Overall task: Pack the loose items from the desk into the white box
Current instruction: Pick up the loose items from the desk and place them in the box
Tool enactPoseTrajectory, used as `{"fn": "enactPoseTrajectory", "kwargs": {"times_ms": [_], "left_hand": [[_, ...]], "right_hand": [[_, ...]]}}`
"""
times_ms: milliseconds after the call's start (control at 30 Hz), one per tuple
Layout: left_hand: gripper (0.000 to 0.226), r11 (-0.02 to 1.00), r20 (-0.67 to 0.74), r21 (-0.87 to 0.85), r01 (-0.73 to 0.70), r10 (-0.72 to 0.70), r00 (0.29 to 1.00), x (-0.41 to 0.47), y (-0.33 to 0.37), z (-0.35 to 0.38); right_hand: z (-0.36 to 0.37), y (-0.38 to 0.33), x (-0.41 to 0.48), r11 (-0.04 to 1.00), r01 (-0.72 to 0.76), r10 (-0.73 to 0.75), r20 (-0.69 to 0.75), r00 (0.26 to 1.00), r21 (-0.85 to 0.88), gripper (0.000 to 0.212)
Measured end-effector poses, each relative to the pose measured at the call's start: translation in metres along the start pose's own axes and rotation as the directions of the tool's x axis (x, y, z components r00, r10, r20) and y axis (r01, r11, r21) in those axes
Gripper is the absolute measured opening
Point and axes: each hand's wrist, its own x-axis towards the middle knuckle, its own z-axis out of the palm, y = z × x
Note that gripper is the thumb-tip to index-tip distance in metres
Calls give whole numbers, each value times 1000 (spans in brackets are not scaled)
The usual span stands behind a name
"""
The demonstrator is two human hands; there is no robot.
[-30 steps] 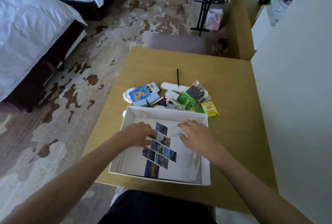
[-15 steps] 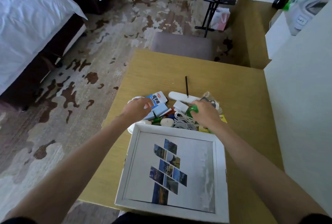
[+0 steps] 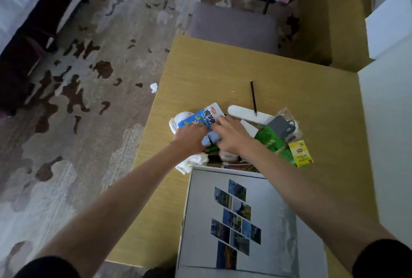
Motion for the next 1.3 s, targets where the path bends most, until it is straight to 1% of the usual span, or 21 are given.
{"fn": "enactPoseTrajectory", "kwargs": {"times_ms": [67, 133, 233, 367, 433, 467, 533, 567, 600, 633, 700, 733, 800, 867, 933, 1000, 1100, 1133, 1200, 1267, 1300], "left_hand": [[46, 997, 3, -76, -8, 9, 1000, 2, -7, 2], [42, 981, -24, -195, -5, 0, 1000, 0, -14, -1], [39, 911, -102, -412, -22, -22, 995, -7, -19, -12], [41, 726, -166, -688, -3, -153, 974, -28, -17, -42], [31, 602, -201, -797, -46, -194, 960, -45, -12, -58], [25, 553, -231, -828, -87, -197, 953, -56, -7, -67], [21, 473, -270, -866, -160, -173, 947, -78, 7, -84], [21, 453, -276, -873, -180, -154, 949, -90, 15, -90], [21, 462, -286, -865, -195, -136, 949, -102, 23, -94], [22, 498, -300, -842, -206, -115, 947, -113, 31, -96], [25, 607, -328, -762, -228, -57, 943, -136, 46, -95], [26, 664, -336, -710, -235, -26, 942, -149, 53, -92], [29, 773, -319, -594, -222, 26, 947, -174, 65, -81], [34, 887, -248, -416, -198, 99, 964, -197, 75, -65], [38, 963, -130, -186, -197, 175, 976, -213, 83, -42], [38, 970, -31, 53, -239, 240, 970, -220, 91, -15], [37, 906, 93, 292, -307, 293, 952, -225, 99, 13], [38, 875, 131, 362, -321, 293, 947, -227, 99, 18], [36, 818, 171, 472, -329, 281, 944, -231, 97, 26], [33, 792, 181, 514, -328, 274, 945, -234, 96, 29], [32, 792, 186, 514, -329, 271, 944, -234, 96, 28]], "right_hand": [[0, 4, 2, 1000, 8, -8, 24, 1000, 5, 45], [-1, 8, 2, 1000, 24, -25, 59, 998, 7, 51], [-4, 13, 1, 999, 19, -19, 3, 1000, 47, 46], [-17, 19, -15, 978, 6, 21, -130, 991, 208, 40], [-28, 19, -31, 933, -24, 80, -141, 987, 359, 41], [-35, 18, -42, 901, -38, 110, -145, 983, 431, 41], [-48, 15, -70, 841, -34, 155, -179, 972, 540, 39], [-54, 12, -86, 809, -19, 170, -203, 964, 588, 37], [-59, 10, -102, 775, 2, 181, -225, 957, 632, 36], [-64, 7, -118, 745, 27, 185, -245, 952, 666, 34], [-70, 1, -147, 711, 77, 171, -278, 945, 699, 32], [-71, -2, -161, 720, 105, 152, -303, 941, 686, 32], [-66, -8, -187, 773, 162, 94, -363, 927, 613, 33], [-55, -17, -211, 807, 190, 35, -365, 930, 559, 36], [-37, -26, -229, 836, 168, -17, -281, 959, 522, 37], [-15, -34, -240, 895, 126, -68, -149, 987, 428, 39], [19, -46, -247, 960, 134, -145, 29, 989, 246, 43], [30, -51, -248, 966, 148, -162, 52, 985, 212, 42], [51, -59, -251, 968, 184, -195, 47, 980, 172, 42], [68, -67, -252, 960, 214, -221, 23, 975, 180, 46], [74, -70, -252, 953, 209, -218, 17, 976, 218, 48]]}}
